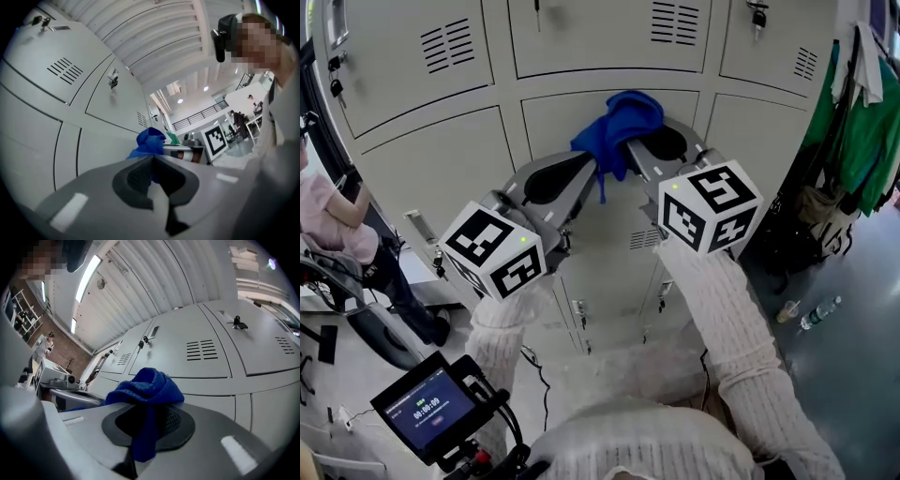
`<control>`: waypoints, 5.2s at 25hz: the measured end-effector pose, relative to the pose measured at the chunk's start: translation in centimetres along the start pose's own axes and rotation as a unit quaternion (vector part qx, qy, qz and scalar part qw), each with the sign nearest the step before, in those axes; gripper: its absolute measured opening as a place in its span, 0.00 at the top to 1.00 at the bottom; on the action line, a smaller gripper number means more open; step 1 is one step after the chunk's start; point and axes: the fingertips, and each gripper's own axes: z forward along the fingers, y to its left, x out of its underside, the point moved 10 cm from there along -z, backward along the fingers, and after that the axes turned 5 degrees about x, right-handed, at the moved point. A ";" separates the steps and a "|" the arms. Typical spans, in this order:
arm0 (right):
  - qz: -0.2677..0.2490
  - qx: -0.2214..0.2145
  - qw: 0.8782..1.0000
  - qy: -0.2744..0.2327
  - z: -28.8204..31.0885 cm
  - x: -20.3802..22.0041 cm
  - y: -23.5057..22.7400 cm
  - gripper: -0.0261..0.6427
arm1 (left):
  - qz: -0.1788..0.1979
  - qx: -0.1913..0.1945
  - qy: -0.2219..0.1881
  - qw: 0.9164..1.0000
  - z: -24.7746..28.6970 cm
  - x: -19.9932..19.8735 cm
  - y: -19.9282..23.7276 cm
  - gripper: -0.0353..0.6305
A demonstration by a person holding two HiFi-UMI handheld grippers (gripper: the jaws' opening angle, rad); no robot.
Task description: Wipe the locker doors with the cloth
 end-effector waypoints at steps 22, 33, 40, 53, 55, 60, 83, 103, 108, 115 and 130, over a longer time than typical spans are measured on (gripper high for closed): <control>0.045 -0.009 0.999 0.008 1.2 3.6 0.2 0.89 | -0.012 -0.040 -0.004 0.999 1.1 1.6 1.4 0.94; 0.081 -0.010 0.991 0.107 -1.9 12.2 2.2 0.89 | -0.097 -0.034 0.060 0.993 -0.5 8.9 -0.6 0.94; 0.106 -0.010 0.978 0.176 -3.3 17.4 3.7 0.89 | -0.171 -0.035 0.100 0.979 -1.8 14.7 -2.6 0.94; 0.149 -0.021 0.949 0.278 -4.9 25.6 6.3 0.89 | -0.280 -0.040 0.167 0.945 -3.8 23.3 -4.9 0.94; 0.169 -0.011 0.943 0.287 -5.2 26.5 6.5 0.89 | -0.285 -0.040 0.176 0.941 -3.9 24.0 -5.2 0.94; 0.179 -0.011 0.934 0.308 -5.4 27.7 6.9 0.89 | -0.283 -0.036 0.189 0.940 -4.0 24.4 -5.3 0.94; 0.041 0.072 0.996 0.013 -5.8 5.1 -4.9 0.89 | -0.064 0.027 -0.033 0.997 6.5 6.3 -1.8 0.94; 0.035 0.063 0.996 -0.053 -2.4 1.5 -8.3 0.89 | -0.067 0.028 -0.068 0.995 6.6 3.2 1.2 0.94; 0.061 0.074 0.994 -0.056 -3.0 3.1 -8.3 0.89 | -0.081 0.036 -0.057 0.994 6.5 4.3 1.3 0.94; 0.058 0.100 0.993 -0.020 -5.3 7.4 -6.8 0.89 | -0.121 0.036 -0.029 0.992 6.3 7.7 -0.1 0.94; 0.154 0.095 0.977 0.109 -8.1 19.1 -2.6 0.89 | -0.270 0.021 0.065 0.960 3.3 19.1 -3.4 0.94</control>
